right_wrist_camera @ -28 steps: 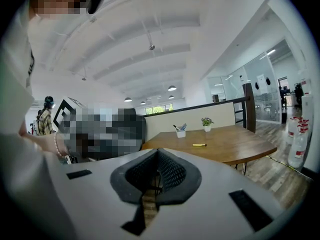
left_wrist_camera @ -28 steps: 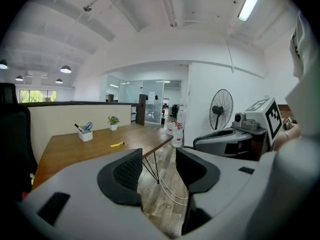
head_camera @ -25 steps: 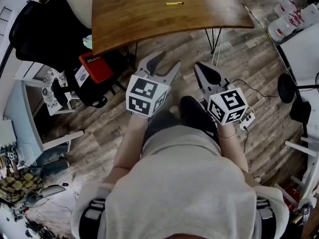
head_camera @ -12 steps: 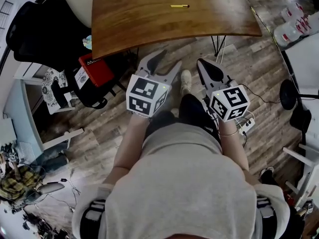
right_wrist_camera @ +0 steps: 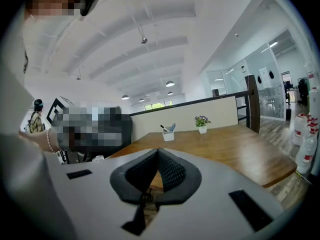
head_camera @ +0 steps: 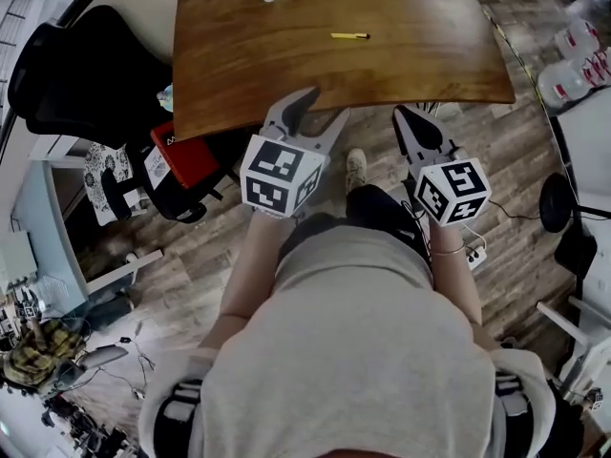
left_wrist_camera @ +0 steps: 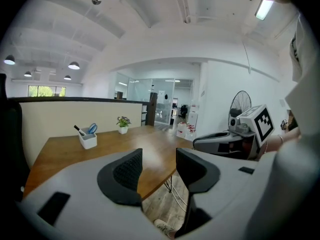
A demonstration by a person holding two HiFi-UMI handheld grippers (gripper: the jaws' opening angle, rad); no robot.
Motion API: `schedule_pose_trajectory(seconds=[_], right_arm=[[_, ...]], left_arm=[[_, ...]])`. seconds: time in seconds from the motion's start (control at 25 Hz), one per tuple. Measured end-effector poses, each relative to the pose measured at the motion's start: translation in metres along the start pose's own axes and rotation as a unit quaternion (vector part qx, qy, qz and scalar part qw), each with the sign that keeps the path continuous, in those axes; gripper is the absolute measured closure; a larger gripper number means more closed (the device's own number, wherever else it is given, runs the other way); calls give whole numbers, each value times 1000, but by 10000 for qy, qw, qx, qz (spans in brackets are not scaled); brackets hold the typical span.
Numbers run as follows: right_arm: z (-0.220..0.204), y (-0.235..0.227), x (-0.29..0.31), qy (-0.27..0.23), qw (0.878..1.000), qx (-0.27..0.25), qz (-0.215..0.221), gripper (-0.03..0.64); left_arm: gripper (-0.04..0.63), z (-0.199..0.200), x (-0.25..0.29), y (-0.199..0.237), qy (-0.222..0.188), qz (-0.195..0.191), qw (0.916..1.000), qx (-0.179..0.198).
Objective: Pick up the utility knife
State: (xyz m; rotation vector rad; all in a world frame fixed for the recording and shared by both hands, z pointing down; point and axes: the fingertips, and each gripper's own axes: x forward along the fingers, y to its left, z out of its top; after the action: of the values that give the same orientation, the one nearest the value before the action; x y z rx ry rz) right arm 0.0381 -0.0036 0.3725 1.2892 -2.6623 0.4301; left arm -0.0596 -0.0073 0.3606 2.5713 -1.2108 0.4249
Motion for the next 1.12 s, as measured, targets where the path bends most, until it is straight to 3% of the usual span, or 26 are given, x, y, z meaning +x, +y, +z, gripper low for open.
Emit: schedule_pose_trajectory(seconds=[0.4, 0.64, 1.12], right_arm=[[34, -61, 75, 42, 9991, -46, 419, 605], [43, -84, 104, 131, 9970, -158, 749, 605], [50, -119, 131, 155, 9975, -194, 665, 604]], left_arm=[[399, 55, 76, 57, -216, 418, 9989, 12], [399, 64, 117, 73, -71, 505, 9987, -53], [399, 66, 154, 91, 168, 484, 9987, -80]])
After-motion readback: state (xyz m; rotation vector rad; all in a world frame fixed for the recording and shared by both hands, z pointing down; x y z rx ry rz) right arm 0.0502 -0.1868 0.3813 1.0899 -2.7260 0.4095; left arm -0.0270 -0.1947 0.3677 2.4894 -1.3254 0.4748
